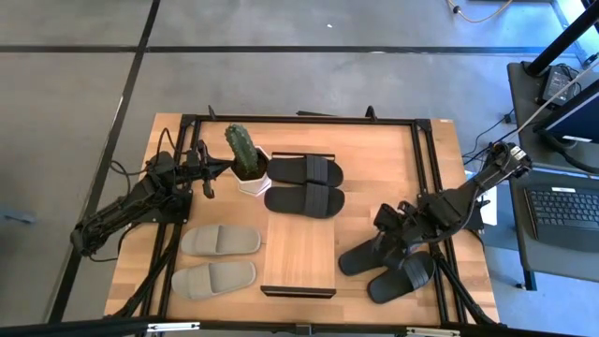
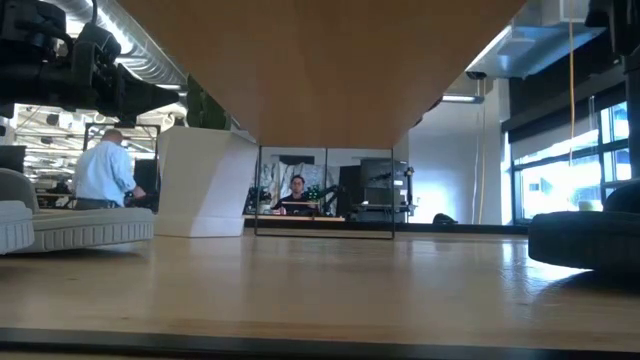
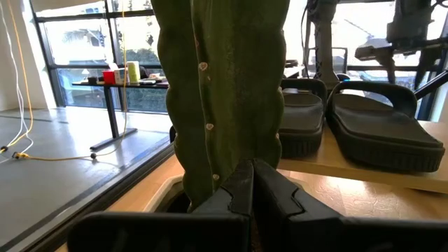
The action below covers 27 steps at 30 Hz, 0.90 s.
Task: Pick and place slides into the shelf
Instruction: Put the black slide on the shelf
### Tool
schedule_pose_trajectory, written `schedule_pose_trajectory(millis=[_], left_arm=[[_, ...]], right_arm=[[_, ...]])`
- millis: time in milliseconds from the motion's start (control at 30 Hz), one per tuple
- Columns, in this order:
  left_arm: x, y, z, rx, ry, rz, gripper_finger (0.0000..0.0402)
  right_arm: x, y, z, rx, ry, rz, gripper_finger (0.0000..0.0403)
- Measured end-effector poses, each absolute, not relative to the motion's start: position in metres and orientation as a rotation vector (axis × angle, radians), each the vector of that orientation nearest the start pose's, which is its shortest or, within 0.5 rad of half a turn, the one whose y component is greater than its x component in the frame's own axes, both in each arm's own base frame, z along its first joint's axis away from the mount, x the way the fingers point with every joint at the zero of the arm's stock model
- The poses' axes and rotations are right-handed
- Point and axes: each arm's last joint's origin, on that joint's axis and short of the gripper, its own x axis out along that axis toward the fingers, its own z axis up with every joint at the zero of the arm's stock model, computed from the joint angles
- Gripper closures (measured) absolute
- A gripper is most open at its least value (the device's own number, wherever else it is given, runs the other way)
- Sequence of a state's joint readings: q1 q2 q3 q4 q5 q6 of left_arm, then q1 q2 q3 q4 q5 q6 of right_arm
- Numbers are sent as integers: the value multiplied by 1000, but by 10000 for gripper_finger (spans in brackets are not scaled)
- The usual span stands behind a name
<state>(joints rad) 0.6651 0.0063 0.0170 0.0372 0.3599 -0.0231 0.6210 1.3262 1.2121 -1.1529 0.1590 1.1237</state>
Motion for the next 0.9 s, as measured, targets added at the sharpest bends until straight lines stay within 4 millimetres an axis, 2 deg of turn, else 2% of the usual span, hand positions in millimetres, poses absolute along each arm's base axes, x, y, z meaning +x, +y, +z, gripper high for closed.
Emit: schedule_pose_trajectory(millis=[100, 200, 367, 567, 800, 900], left_arm=[[81, 51, 172, 0, -45, 304, 401], [81, 51, 172, -1, -45, 304, 401], [81, 51, 172, -1, -45, 304, 401], [81, 51, 172, 0, -45, 304, 401], [81, 51, 172, 0, -45, 304, 401], [81, 51, 172, 0, -45, 304, 401]], right_arm=[[199, 138, 302, 528, 1144, -254, 237], [202, 137, 303, 537, 1073, -304, 237], [193, 132, 291, 560, 1120, -445, 237], [168, 127, 258, 675, 1130, -576, 237], [136, 122, 242, 916, 926, -399, 237], [123, 114, 226, 1011, 909, -410, 237]])
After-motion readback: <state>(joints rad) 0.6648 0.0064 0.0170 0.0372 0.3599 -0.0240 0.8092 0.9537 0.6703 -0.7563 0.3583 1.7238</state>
